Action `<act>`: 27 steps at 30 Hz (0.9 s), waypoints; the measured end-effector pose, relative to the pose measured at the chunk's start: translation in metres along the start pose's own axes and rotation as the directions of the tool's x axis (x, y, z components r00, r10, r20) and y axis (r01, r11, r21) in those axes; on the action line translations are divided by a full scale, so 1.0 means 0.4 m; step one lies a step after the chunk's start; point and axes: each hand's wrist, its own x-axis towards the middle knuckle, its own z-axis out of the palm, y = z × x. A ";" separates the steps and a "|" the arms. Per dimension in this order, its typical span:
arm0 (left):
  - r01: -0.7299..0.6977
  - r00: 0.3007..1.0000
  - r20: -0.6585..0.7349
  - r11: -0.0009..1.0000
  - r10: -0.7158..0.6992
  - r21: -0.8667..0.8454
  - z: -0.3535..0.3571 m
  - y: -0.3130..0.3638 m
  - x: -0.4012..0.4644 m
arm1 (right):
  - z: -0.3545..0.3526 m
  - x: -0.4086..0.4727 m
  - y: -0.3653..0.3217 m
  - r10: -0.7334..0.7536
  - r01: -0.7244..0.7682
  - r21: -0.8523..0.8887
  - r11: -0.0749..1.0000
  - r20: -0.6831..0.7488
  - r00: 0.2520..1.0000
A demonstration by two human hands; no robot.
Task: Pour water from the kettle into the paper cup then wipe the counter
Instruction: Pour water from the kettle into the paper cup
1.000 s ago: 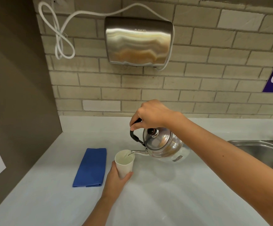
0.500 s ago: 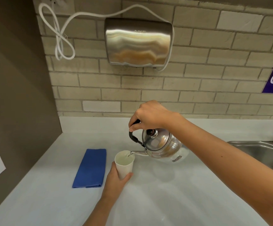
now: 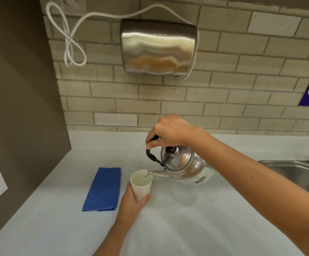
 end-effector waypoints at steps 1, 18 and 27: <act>0.003 1.000 0.000 1.000 -0.003 0.003 -0.001 0.001 0.000 | 0.003 0.000 0.001 0.002 -0.002 0.003 1.000 -0.002 1.000; -0.016 1.000 -0.010 1.000 0.016 0.013 -0.008 0.004 -0.004 | 0.102 -0.048 0.192 0.471 -0.374 0.586 0.719 -0.015 0.882; 0.015 1.000 0.006 1.000 -0.015 -0.001 -0.004 -0.008 0.002 | 0.275 0.110 0.165 0.592 -0.370 0.719 0.588 -0.072 0.802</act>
